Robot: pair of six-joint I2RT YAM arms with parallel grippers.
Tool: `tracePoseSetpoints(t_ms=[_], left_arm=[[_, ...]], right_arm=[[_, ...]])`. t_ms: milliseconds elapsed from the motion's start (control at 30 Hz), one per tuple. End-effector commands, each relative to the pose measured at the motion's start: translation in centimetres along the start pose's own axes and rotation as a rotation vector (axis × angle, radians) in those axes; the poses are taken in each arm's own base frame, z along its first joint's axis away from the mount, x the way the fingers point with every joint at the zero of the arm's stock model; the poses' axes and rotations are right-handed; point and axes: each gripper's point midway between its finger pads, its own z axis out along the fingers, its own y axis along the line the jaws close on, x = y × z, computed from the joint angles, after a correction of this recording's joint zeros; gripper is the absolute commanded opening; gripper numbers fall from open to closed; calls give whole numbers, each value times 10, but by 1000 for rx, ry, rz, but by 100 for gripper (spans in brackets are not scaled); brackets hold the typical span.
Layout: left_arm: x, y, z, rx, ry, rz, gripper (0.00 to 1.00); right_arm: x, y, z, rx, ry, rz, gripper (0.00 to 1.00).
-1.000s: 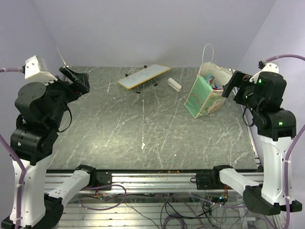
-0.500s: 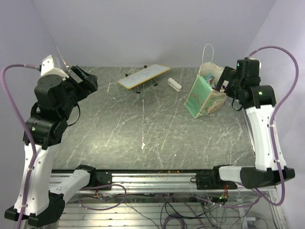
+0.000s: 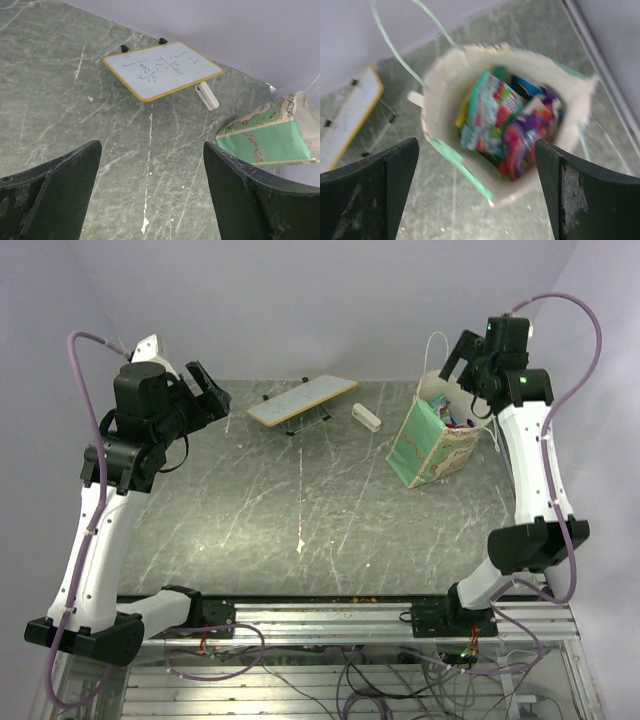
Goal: Take the snacks out of the paper bag
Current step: Adjust the paper bag at the center of the board.
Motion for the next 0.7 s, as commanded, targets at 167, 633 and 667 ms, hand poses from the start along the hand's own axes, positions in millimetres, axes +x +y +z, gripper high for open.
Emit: tracePoseSetpoints(t_ms=[167, 633, 667], left_arm=[[-32, -17, -5, 72, -75, 148, 93], [-44, -19, -11, 75, -101, 237, 93], [-45, -18, -13, 73, -105, 237, 93]], right_arm=[[-43, 85, 54, -385, -140, 39, 95], [-28, 98, 119, -465, -117, 15, 62], [-26, 100, 121, -470, -108, 15, 64]])
